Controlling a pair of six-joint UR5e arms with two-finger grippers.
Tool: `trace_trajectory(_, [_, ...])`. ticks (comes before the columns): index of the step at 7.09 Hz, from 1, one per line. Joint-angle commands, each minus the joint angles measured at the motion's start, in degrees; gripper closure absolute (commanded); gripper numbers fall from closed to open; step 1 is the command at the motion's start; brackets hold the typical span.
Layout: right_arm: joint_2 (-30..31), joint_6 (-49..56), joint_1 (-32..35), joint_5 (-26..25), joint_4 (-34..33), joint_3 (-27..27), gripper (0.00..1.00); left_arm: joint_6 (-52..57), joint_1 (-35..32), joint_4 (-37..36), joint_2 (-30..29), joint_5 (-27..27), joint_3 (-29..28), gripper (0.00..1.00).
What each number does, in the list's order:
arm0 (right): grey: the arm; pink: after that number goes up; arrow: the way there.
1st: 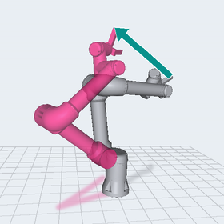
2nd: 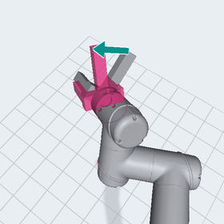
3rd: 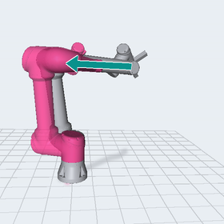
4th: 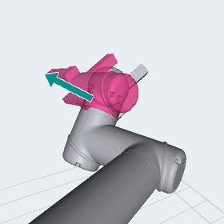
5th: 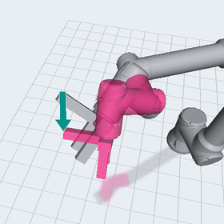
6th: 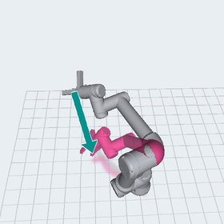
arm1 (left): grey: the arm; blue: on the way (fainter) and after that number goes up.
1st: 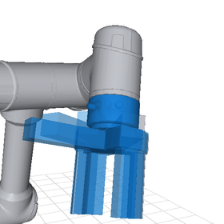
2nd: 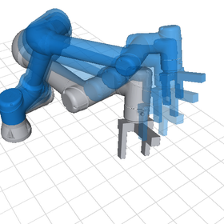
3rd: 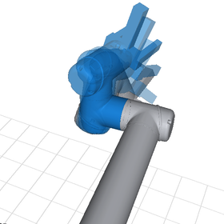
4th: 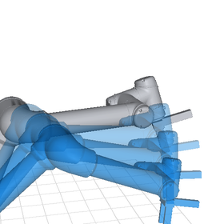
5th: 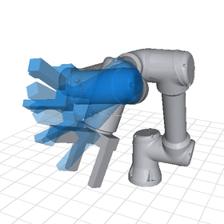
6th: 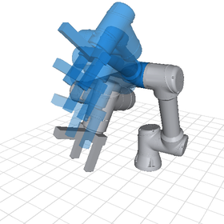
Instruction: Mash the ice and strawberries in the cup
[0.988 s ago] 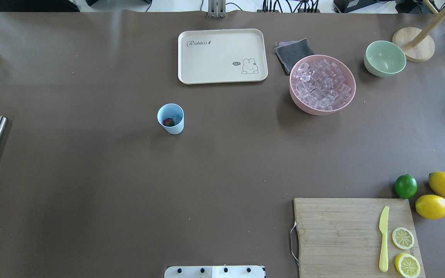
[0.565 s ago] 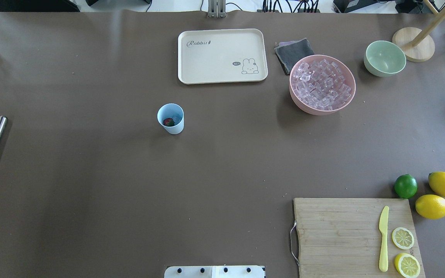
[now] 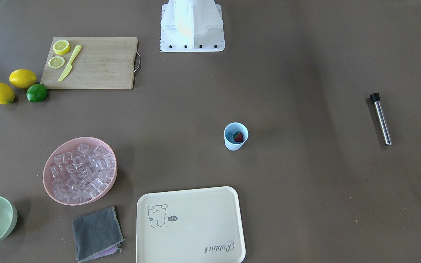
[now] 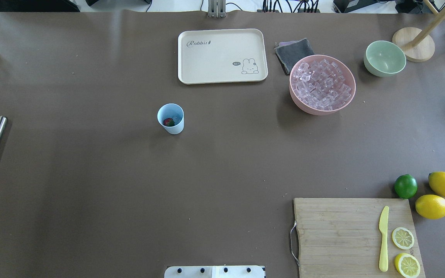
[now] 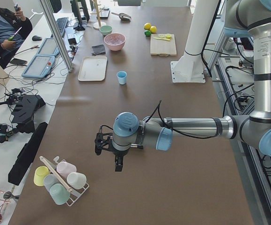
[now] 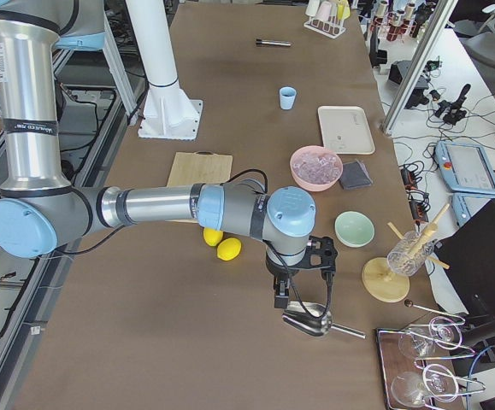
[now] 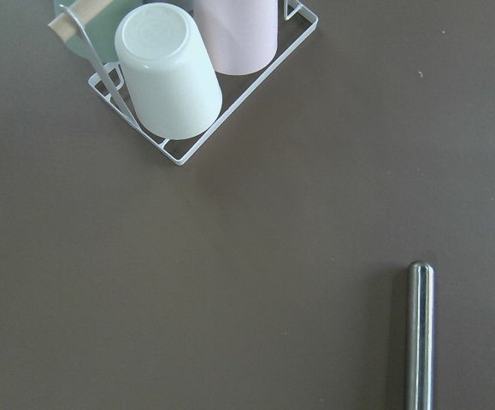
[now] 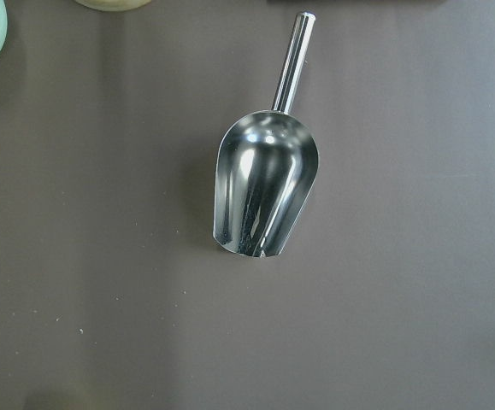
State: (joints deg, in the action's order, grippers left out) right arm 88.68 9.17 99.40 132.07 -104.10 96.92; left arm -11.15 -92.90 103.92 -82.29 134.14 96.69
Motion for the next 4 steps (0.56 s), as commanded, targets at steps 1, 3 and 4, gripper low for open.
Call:
trace_trajectory(1, [0.0, -0.1, -0.1, 0.3, -0.2, 0.4, 0.0, 0.0, 0.5, -1.0, -0.5, -0.6, 0.0, 0.02])
trace_trajectory(3, [0.1, -0.1, -0.2, 0.7, -0.3, 0.5, 0.0, -0.1, 0.4, -1.2, -0.3, -0.6, 0.6, 0.02])
trace_trajectory(4, [0.2, -0.1, -0.3, 0.7, -0.4, 0.5, 0.0, -0.1, 0.4, -1.2, -0.4, -0.5, 0.3, 0.02])
